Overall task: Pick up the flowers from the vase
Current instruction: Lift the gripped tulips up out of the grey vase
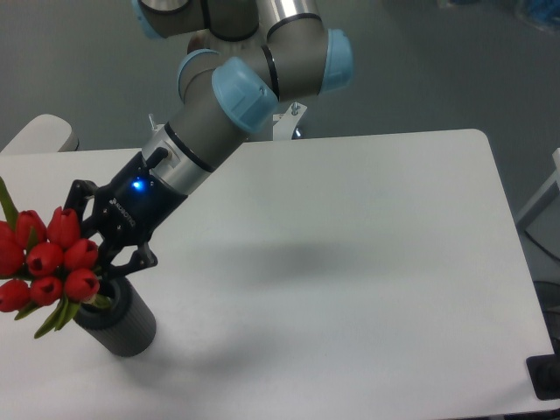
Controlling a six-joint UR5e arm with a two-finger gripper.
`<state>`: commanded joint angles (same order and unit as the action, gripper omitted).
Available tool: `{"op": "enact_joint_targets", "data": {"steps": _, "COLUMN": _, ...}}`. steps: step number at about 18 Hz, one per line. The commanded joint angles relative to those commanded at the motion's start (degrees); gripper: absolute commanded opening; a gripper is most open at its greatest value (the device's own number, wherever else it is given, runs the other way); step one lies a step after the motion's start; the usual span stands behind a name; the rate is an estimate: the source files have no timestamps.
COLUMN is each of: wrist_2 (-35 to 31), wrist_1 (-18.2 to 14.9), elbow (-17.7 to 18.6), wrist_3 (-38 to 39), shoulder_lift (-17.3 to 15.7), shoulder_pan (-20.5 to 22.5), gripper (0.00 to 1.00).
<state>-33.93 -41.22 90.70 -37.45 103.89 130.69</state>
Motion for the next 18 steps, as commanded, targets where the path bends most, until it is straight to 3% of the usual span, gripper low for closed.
{"op": "enact_joint_targets", "data": {"steps": 13, "wrist_2": 7.03, "wrist_1": -0.18, "elbow": -2.55, "wrist_3": 4.93, "shoulder_lift": -2.29, "shoulder_pan": 6.23, "gripper": 0.39}}
{"op": "enact_joint_targets", "data": {"steps": 18, "wrist_2": 7.38, "wrist_1": -0.18, "elbow": -6.93, "wrist_3": 3.96, "shoulder_lift": 2.53, "shoulder_pan": 8.96, "gripper": 0.38}}
